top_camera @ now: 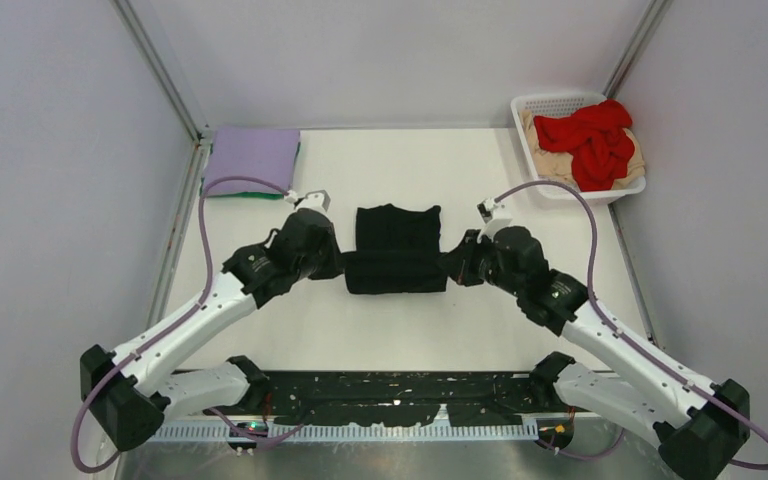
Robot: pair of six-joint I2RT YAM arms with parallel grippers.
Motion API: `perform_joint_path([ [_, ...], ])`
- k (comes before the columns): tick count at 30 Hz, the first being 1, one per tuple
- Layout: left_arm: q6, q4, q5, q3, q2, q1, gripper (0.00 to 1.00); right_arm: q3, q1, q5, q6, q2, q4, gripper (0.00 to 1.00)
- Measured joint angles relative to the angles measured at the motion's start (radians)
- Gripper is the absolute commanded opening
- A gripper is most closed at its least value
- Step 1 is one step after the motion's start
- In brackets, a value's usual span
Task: Fold and stack the t-shirts
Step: Fold the long partially folded tshirt into a neat square
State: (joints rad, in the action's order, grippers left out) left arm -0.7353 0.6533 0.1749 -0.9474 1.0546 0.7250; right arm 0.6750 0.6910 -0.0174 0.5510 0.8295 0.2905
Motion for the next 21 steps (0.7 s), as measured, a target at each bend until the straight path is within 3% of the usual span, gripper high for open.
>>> perform_joint_path([
  [6,0.047,-0.028,0.039,-0.118,0.163,-0.042,0.00,0.029,-0.161,-0.107,-0.002,0.139,-0.088,0.05],
  [21,0.142,-0.051,0.037,-0.451,0.608,-0.185,0.00,0.180,-0.318,-0.203,-0.039,0.515,-0.273,0.05],
])
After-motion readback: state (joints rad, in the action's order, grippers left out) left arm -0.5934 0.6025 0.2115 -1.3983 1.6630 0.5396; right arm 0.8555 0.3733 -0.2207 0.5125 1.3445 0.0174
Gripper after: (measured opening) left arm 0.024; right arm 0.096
